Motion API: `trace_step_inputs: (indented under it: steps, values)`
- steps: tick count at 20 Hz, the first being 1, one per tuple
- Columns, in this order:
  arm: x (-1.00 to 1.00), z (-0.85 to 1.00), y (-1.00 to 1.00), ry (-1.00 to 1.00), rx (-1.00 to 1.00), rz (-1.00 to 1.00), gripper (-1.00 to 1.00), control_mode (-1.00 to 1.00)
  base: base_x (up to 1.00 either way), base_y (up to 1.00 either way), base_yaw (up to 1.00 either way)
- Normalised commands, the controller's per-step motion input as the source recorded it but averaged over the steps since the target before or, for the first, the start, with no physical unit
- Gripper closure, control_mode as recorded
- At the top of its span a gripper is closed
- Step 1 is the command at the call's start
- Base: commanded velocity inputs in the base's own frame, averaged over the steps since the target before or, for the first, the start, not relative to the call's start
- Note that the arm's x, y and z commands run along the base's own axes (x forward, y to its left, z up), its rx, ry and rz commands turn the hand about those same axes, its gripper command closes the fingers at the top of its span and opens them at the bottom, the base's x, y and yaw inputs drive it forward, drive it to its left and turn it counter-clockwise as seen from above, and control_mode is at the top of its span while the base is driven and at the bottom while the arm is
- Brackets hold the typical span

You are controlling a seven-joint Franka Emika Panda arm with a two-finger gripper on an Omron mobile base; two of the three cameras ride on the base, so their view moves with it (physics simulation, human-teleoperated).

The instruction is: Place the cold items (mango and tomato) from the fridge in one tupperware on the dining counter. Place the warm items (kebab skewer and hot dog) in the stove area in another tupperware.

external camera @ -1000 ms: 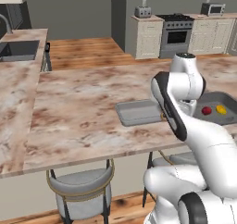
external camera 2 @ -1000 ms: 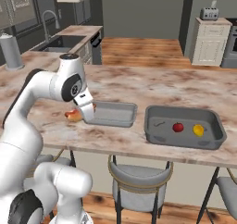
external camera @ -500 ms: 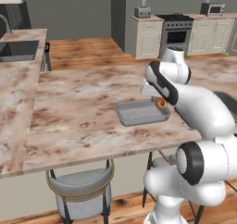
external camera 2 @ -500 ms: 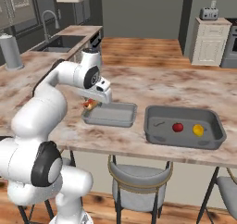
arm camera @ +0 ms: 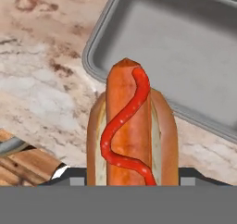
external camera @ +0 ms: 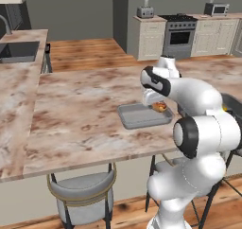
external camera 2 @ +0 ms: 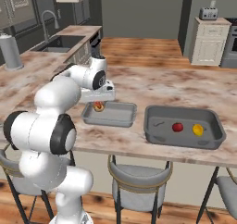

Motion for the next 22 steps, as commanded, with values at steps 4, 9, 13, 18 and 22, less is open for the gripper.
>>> trace_step_inputs:
  steps: [4,9,13,18,22]
  values:
    - [0.40,-0.64,-0.10,0.00,-0.16,0.87,1.00,-1.00,0.00,0.00,0.00]
    - [0.38,-0.15,0.00,0.04,-0.10,0.64,1.00,-1.00,0.00,0.00,0.00]
    - [0.67,-0.09,-0.01,0.02,0.00,0.05,1.00,-1.00,0.00,0.00,0.00]
    - [0.99,-0.52,0.00,0.00,0.00,0.14,1.00,-1.00,0.00,0.00,0.00]
    - [0.82,-0.60,0.03,0.01,0.00,0.15,1.00,-1.00,0.00,0.00,0.00]
